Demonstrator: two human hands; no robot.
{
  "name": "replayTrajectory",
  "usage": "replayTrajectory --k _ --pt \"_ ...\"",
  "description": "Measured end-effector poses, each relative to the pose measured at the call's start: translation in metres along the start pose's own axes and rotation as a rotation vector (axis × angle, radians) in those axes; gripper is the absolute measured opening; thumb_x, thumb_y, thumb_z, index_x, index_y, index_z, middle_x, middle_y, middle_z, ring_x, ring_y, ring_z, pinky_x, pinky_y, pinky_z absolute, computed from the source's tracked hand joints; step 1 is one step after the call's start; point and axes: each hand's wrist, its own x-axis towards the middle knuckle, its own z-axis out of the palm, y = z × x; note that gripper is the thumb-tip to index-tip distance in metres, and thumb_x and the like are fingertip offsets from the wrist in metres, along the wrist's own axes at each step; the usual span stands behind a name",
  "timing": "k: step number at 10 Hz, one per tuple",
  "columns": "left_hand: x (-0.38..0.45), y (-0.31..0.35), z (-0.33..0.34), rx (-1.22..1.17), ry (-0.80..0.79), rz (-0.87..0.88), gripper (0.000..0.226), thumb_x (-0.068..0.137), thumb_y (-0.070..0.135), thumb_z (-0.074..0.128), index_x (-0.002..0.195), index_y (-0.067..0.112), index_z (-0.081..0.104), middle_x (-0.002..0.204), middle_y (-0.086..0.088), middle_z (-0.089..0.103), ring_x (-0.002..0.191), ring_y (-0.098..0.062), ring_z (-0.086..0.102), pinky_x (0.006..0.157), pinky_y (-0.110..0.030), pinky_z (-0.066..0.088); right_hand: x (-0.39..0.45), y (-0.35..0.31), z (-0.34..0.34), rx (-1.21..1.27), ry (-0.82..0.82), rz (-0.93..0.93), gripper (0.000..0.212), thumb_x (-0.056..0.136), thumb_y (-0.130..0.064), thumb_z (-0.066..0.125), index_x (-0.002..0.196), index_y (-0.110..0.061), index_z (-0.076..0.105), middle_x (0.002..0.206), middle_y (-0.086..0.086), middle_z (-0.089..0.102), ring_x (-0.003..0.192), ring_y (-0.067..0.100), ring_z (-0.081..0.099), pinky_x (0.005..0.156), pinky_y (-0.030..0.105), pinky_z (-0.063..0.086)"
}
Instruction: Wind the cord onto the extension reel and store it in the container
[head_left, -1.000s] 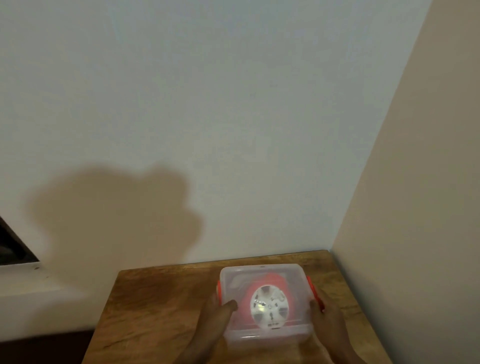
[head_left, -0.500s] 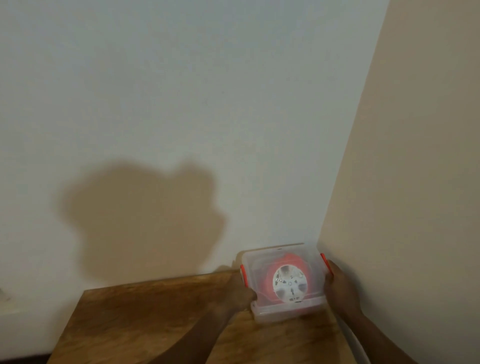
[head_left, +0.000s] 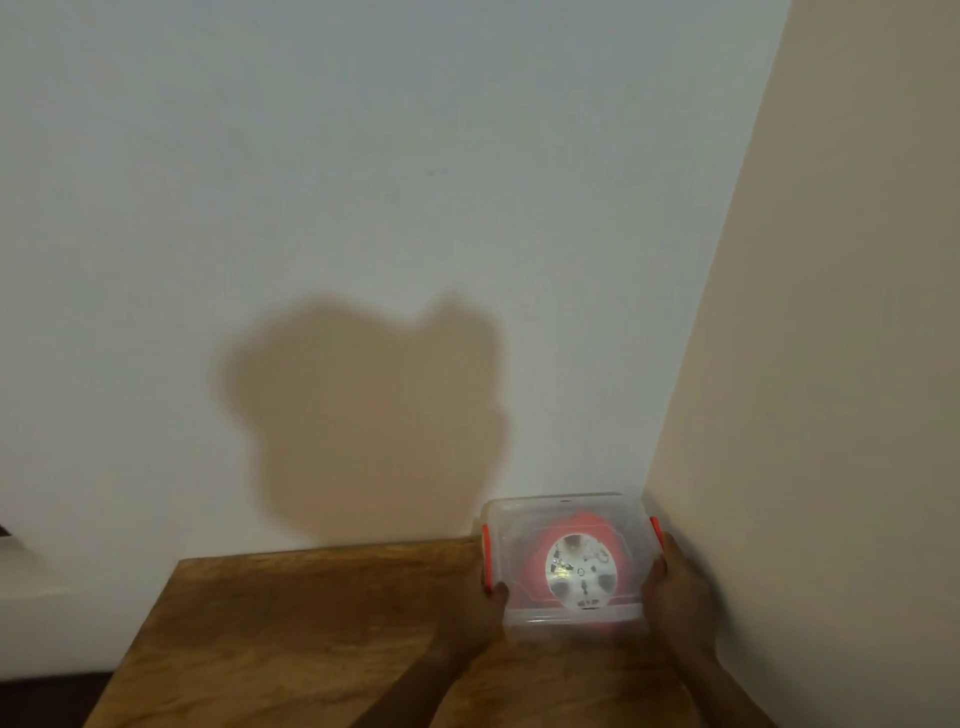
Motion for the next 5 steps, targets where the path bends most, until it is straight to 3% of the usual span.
replayTrajectory --k 1,2,3,4,5 --pt "-0.018 -0.017 0.0 -0.029 0.063 0.041 0.017 0.106 0.021 0.055 0.11 0.025 0.07 0.091 0.013 0.076 0.085 0.005 0.072 0.072 -0.017 0.06 -0.002 0.001 0.001 0.02 -0.003 0.01 0.048 0.098 -0.01 0.044 0.145 -0.023 0.046 0.123 0.014 0.066 0.104 0.037 0.062 0.088 0.042 0.05" --pt "-0.036 -0.042 -0.015 0.049 0.066 0.105 0.049 0.104 0.038 0.055 0.15 0.022 0.052 0.134 0.023 0.056 0.116 0.015 0.057 0.105 -0.018 0.041 0.0 0.006 0.003 0.018 -0.048 0.014 0.051 0.097 -0.011 0.047 0.146 -0.023 0.044 0.128 0.014 0.063 0.105 0.037 0.062 0.087 0.042 0.049" --pt "-0.035 -0.078 -0.046 0.262 0.258 0.282 0.087 0.1 0.069 0.028 0.164 0.016 0.004 0.164 0.027 0.014 0.141 0.015 0.03 0.108 0.001 0.02 0.005 0.011 0.002 -0.029 -0.152 -0.056 0.055 0.097 -0.016 0.052 0.15 -0.021 0.036 0.144 0.015 0.051 0.119 0.038 0.056 0.097 0.045 0.045" --pt "-0.042 -0.071 -0.103 0.656 0.252 0.322 0.073 0.107 0.058 0.022 0.163 0.018 -0.003 0.173 -0.009 -0.014 0.16 -0.01 0.002 0.119 -0.015 0.021 0.008 0.002 -0.002 -0.038 -0.208 -0.003 0.064 0.095 -0.022 0.058 0.152 -0.013 0.029 0.148 0.023 0.042 0.126 0.042 0.05 0.103 0.048 0.041" --pt "-0.042 -0.035 -0.165 0.666 0.215 0.233 0.073 0.107 0.05 0.041 0.164 0.014 0.014 0.173 -0.007 0.018 0.156 -0.019 0.03 0.122 -0.029 0.028 0.001 -0.024 -0.009 -0.139 -0.194 0.001 0.073 0.093 -0.037 0.057 0.151 -0.007 0.024 0.145 0.025 0.042 0.126 0.04 0.049 0.102 0.046 0.042"
